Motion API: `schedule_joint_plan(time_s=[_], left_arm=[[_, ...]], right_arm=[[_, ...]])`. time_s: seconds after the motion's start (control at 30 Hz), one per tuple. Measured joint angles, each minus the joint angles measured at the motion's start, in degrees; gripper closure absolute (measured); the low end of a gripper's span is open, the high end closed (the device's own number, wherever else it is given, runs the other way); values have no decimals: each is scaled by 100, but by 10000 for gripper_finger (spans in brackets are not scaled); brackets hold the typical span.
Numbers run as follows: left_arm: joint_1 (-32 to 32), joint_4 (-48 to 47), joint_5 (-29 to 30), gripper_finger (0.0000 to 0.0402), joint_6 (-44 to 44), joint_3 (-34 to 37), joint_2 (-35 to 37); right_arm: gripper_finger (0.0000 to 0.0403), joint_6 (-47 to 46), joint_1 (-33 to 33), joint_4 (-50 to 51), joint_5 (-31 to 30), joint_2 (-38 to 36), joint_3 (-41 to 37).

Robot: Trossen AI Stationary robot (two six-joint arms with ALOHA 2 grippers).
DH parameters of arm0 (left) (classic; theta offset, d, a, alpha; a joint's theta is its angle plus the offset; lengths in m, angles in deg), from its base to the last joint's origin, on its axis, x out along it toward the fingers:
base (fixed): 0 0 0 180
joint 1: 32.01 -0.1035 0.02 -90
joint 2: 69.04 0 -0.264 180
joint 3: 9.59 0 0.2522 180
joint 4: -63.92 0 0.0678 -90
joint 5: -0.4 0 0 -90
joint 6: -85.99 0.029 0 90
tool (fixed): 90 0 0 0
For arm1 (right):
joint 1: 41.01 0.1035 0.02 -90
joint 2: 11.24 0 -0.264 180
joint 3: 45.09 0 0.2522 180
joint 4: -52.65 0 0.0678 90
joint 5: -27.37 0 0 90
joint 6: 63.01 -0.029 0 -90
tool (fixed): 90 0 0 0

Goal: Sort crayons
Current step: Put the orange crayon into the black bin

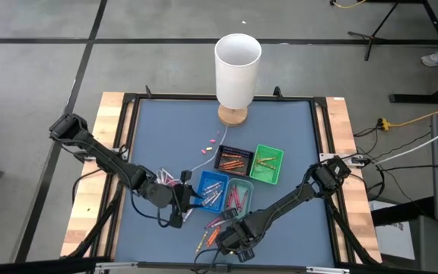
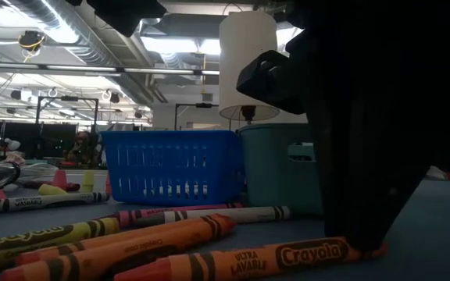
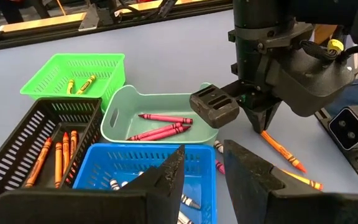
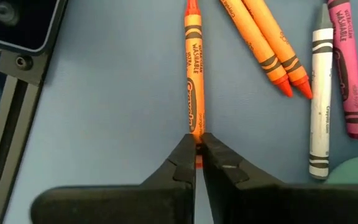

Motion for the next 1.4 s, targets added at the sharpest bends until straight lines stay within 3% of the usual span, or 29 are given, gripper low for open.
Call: schedule_joint_plan(time_s=[1.07,1.17,1.4], left_arm=[[132,4,-1,307,-9,2,0],[132,4,-1,307,-9,0,0],[132,4,0,307,-9,2,-2]], right_arm=[[382,-174,-50,-9,68,4,-2],[364,-177,-77,-11,138,9,-2],[277,-188,-79,-2,146,26,-13]])
